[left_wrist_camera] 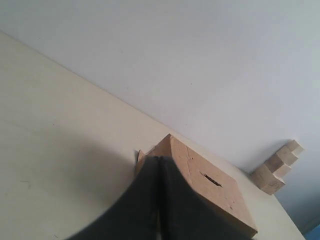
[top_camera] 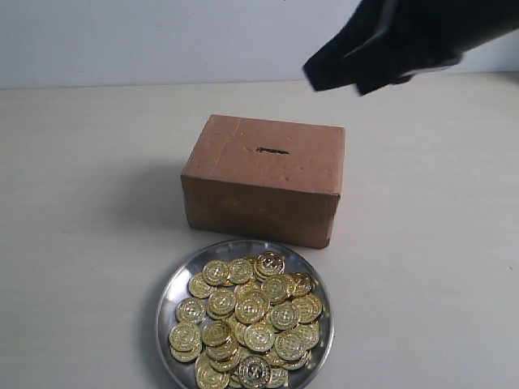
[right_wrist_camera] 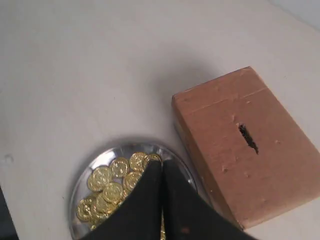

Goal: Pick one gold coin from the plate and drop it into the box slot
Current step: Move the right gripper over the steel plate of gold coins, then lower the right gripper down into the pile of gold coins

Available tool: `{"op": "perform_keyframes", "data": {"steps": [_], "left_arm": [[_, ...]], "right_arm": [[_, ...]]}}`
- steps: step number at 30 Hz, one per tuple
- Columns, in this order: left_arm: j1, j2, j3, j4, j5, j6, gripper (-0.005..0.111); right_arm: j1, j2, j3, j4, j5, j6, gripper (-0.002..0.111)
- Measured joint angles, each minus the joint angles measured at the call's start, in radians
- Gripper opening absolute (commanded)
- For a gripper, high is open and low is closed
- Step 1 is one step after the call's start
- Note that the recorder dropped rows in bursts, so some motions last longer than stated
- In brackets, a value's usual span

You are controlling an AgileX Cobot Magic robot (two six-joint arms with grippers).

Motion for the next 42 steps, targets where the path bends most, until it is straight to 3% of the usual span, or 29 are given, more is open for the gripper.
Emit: {"op": "perform_keyframes", "data": {"steps": [9,13,19,21,35,42], "left_arm": [[-0.001,0.000,0.000,0.000,0.001,0.021,0.000],[-0.002,0.000,0.000,0.000,0.007,0.021,0.000],[-0.002,0.000,0.000,0.000,0.011,0.023,0.000],[-0.002,0.000,0.000,0.000,0.015,0.023,0.000],[-0.002,0.000,0.000,0.000,0.024,0.025,0.000],[-0.002,0.000,0.000,0.000,0.024,0.025,0.000]], "right_arm": [[0.192,0.333,-0.085,-0.381,-0.007,0.166,0.002],[0.267,0.443,-0.085,-0.504,-0.007,0.232,0.019],[0.358,0.570,-0.088,-0.540,-0.022,0.345,0.057],[0.382,0.600,-0.098,-0.578,-0.020,0.424,0.063],[0.489,0.742,-0.223,-0.672,0.120,0.666,0.061],[0.492,0.792,-0.225,-0.716,0.154,0.709,0.058]]}}
